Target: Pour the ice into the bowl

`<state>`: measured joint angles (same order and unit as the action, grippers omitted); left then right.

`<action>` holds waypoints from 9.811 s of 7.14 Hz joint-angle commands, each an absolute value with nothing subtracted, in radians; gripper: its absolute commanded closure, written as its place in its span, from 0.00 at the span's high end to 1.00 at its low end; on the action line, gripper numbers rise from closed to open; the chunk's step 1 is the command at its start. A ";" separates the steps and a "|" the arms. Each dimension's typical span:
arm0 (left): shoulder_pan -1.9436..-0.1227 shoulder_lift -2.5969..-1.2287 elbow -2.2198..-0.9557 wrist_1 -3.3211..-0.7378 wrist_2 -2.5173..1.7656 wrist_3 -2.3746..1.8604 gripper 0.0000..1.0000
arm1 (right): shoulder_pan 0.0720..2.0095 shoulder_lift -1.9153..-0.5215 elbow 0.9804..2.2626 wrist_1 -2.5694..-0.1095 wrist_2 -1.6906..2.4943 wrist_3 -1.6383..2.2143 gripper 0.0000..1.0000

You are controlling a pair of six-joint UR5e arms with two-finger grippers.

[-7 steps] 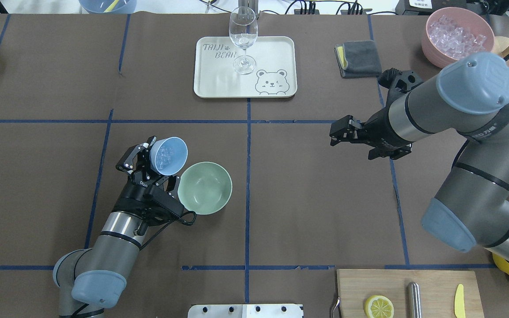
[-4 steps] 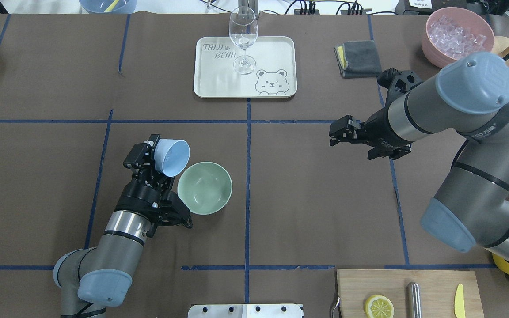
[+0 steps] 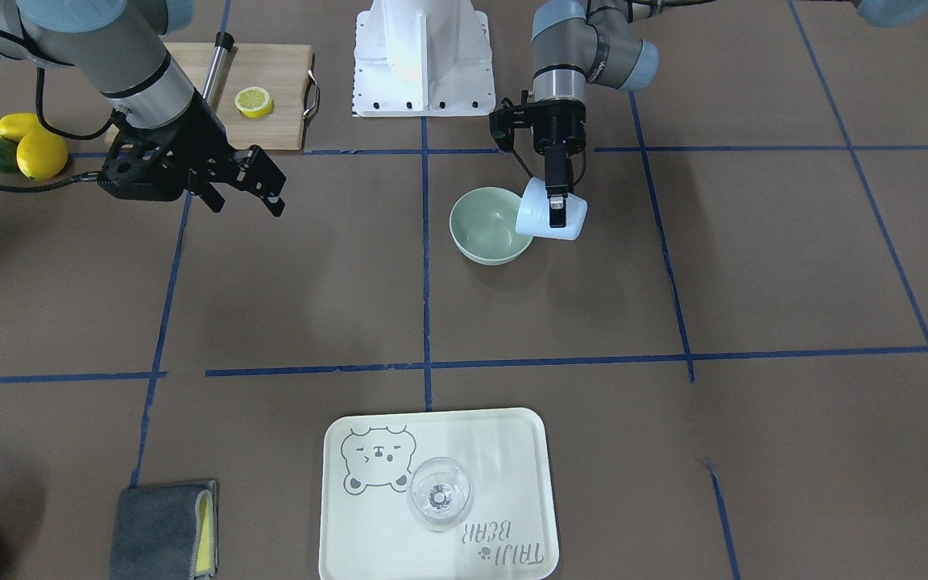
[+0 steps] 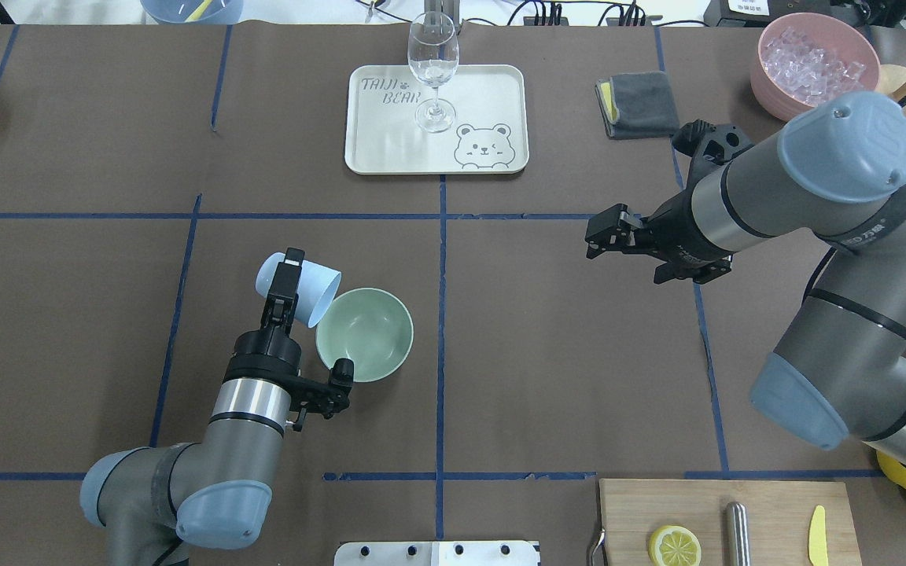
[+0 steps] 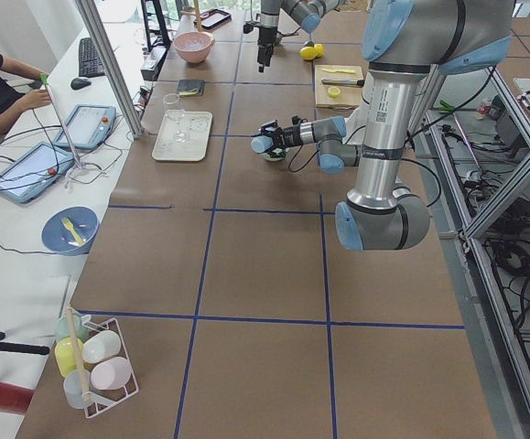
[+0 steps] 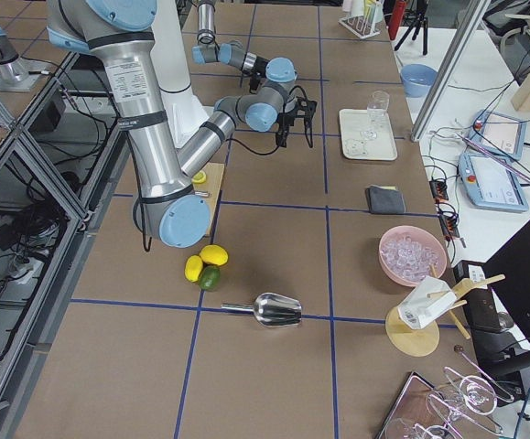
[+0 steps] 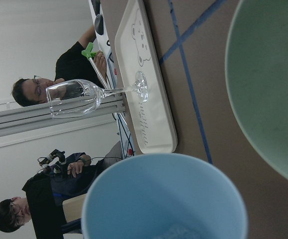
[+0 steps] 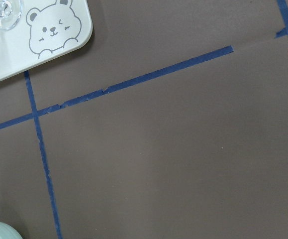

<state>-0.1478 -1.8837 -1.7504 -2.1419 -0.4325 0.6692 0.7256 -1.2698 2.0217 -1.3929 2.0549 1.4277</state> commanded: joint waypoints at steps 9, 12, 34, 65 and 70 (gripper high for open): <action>-0.135 -1.931 -1.805 -2.009 -0.387 0.877 0.00 | 0.729 -1.290 2.017 -1.394 2.011 1.474 1.00; -0.140 -1.762 -1.859 -2.237 -0.388 0.274 0.00 | 0.730 -1.308 2.017 -1.394 1.997 1.485 1.00; -0.146 -1.316 -1.459 -2.810 -0.469 -1.420 0.06 | 0.672 -1.284 2.016 -1.391 1.951 1.480 1.00; -1.140 -1.065 -1.572 -3.025 -2.034 -0.525 1.00 | 0.331 -0.762 1.494 -1.393 1.623 1.681 0.88; -1.273 -1.106 -1.635 -2.774 -2.098 -0.449 1.00 | 0.321 -0.764 1.499 -1.393 1.641 1.686 0.00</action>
